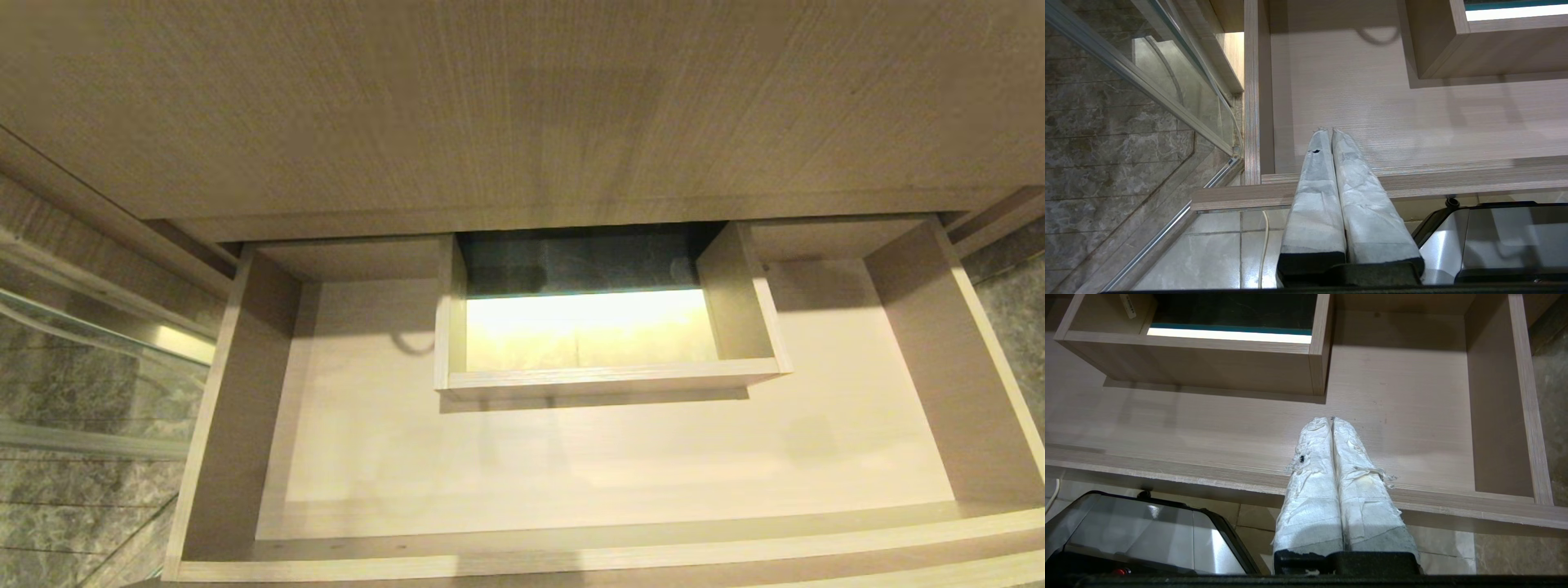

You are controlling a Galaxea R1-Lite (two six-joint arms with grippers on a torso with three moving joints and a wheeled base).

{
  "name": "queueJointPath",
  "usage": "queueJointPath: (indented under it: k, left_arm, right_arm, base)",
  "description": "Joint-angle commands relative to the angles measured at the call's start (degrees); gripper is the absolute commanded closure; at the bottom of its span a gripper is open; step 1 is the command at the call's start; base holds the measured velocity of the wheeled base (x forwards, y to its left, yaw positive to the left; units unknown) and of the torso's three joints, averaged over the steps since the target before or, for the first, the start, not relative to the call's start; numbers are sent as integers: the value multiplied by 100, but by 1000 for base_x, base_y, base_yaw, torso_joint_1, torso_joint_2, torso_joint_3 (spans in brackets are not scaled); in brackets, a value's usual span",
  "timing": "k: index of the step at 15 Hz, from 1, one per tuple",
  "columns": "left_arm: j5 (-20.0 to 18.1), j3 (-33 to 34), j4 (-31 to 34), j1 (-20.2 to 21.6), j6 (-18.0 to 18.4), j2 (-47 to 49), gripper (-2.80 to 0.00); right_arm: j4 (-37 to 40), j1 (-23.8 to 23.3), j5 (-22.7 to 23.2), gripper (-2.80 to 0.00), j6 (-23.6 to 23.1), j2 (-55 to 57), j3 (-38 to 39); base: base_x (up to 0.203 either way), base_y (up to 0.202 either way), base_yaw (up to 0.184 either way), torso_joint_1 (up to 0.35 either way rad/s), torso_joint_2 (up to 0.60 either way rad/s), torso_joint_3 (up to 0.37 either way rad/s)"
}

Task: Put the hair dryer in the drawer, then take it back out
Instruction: Pick up the hairdryer

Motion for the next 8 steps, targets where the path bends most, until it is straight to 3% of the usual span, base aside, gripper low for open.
queueJointPath:
  k: [1,5,8]
  left_arm:
    - [-1,9,0,1,0,0,0]
    - [-1,9,0,1,0,0,0]
    - [-1,9,0,1,0,0,0]
  right_arm:
    - [-11,2,30,0,-18,-219,229]
    - [-19,2,7,0,23,-219,229]
    - [-4,-6,0,0,13,-219,229]
  base:
    - [0,0,0,0,0,0]
    - [0,0,0,0,0,0]
    - [0,0,0,-160,175,41]
